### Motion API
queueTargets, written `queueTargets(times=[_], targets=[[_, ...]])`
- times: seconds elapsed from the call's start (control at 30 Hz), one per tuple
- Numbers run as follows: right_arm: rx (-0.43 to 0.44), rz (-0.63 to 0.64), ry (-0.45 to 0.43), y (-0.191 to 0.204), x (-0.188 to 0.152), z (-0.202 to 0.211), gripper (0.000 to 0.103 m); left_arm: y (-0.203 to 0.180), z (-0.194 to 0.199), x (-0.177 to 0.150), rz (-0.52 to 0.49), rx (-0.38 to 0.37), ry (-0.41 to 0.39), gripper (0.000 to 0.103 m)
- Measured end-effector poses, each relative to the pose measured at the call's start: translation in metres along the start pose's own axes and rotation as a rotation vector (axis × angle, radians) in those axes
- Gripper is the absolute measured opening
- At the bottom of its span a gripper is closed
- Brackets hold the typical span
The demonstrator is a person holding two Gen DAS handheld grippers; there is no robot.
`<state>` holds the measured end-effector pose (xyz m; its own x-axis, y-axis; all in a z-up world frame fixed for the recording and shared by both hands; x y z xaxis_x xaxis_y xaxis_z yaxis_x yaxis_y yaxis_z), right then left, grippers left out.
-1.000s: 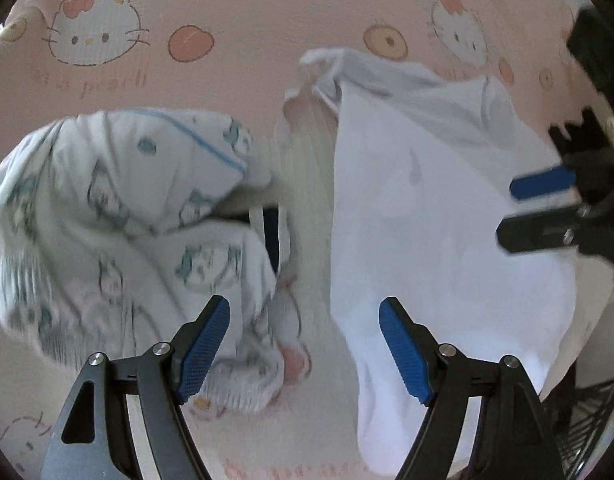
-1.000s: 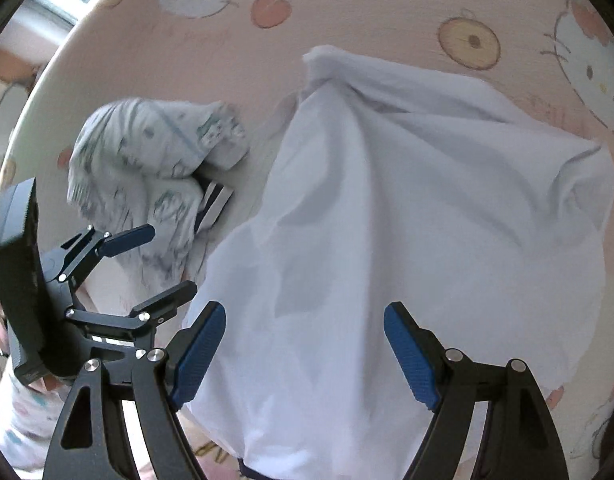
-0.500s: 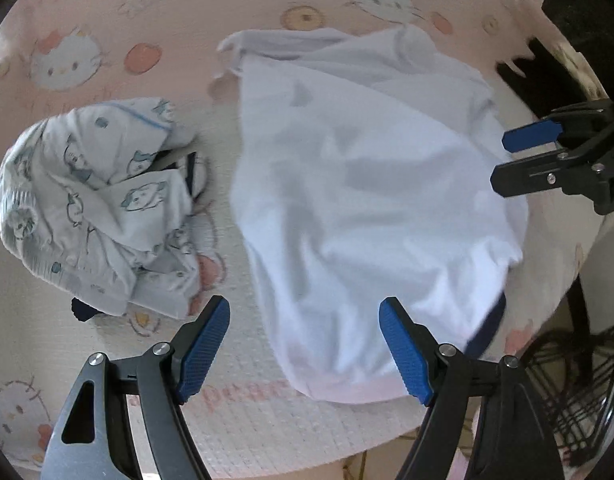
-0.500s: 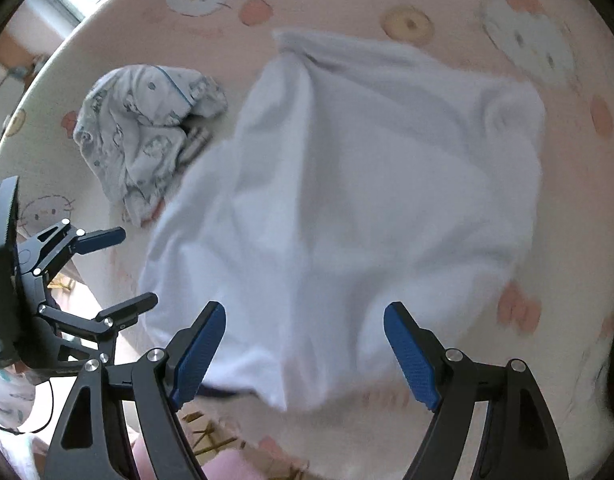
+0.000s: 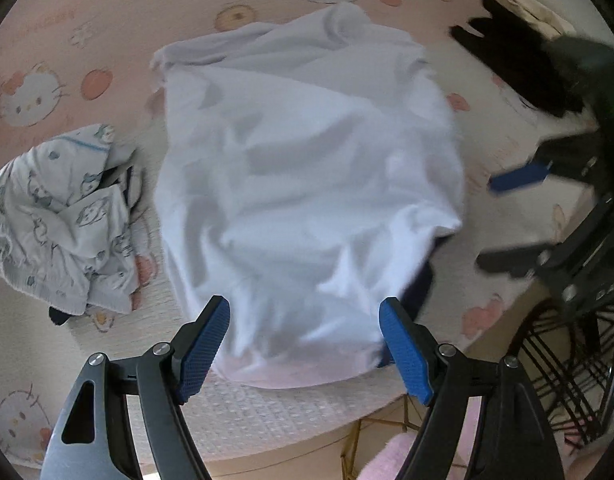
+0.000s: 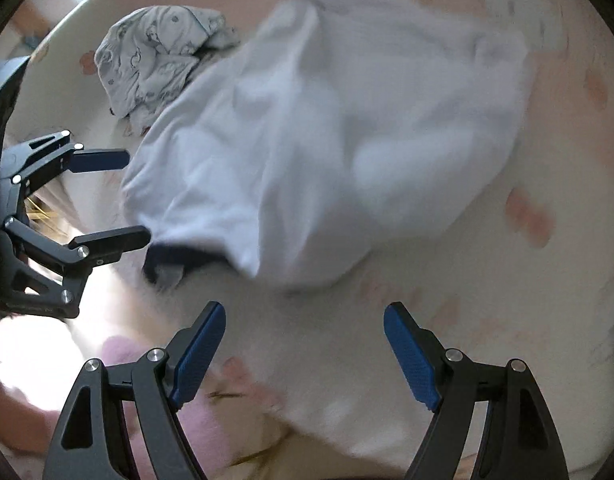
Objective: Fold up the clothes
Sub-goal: 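Lay the white shirt flat on the mattress and open both grippers, then grasp the white shirt hem with the right gripper while the left gripper grasps another hem edge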
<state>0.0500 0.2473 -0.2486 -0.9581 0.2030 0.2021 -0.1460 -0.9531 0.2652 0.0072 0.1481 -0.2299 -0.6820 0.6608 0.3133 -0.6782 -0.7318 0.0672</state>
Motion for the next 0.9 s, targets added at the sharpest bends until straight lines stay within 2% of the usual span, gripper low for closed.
queueTargets(times=[0.1,0.13,0.2,0.43,0.53,0.63,0.7,0.8,0.83,0.9], targets=[[0.065,-0.106,0.007,-0.011,-0.01,-0.014,0.081,-0.012,-0.007,0.0,-0.064,0.024,0.014,0.076],[0.064,-0.106,0.002,-0.012,-0.01,-0.017,0.081,-0.016,-0.01,0.001,-0.08,0.035,0.021,0.076],[0.03,-0.059,-0.016,-0.008,-0.007,-0.02,0.081,-0.021,-0.013,0.002,-0.117,0.062,0.024,0.076],[-0.09,0.104,-0.081,0.004,0.004,-0.027,0.081,-0.03,-0.019,0.001,-0.252,0.173,-0.038,0.076],[-0.148,0.175,-0.109,0.012,0.007,-0.031,0.081,-0.026,-0.017,-0.003,-0.254,0.211,-0.114,0.076],[-0.21,0.247,-0.138,0.021,0.006,-0.034,0.081,-0.022,-0.02,-0.014,-0.252,0.228,-0.113,0.076],[-0.24,0.263,-0.152,0.023,0.008,-0.034,0.081,-0.021,-0.033,-0.01,-0.26,0.239,-0.105,0.074],[-0.334,0.295,-0.211,0.027,0.012,-0.028,0.08,-0.018,-0.035,-0.008,-0.292,0.298,-0.147,0.071],[-0.358,0.312,-0.227,0.03,0.014,-0.025,0.078,-0.017,-0.036,-0.007,-0.302,0.318,-0.162,0.069],[-0.379,0.344,-0.247,0.035,0.019,-0.02,0.059,-0.03,-0.027,-0.008,-0.333,0.362,-0.197,0.057]])
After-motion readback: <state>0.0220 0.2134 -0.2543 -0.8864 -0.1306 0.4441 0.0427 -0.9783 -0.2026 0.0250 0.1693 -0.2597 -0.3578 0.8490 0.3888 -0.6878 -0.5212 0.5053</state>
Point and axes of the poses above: each gripper's, at about its wrist camera, not at the fingertips, and z roughly against the way its jaws point, y to its left, x to its top, the point moved 5 cm from there along -z, roughly the way its jaws point, and after that the axes turned 5 degrees about -z, right-handed, at the moved point
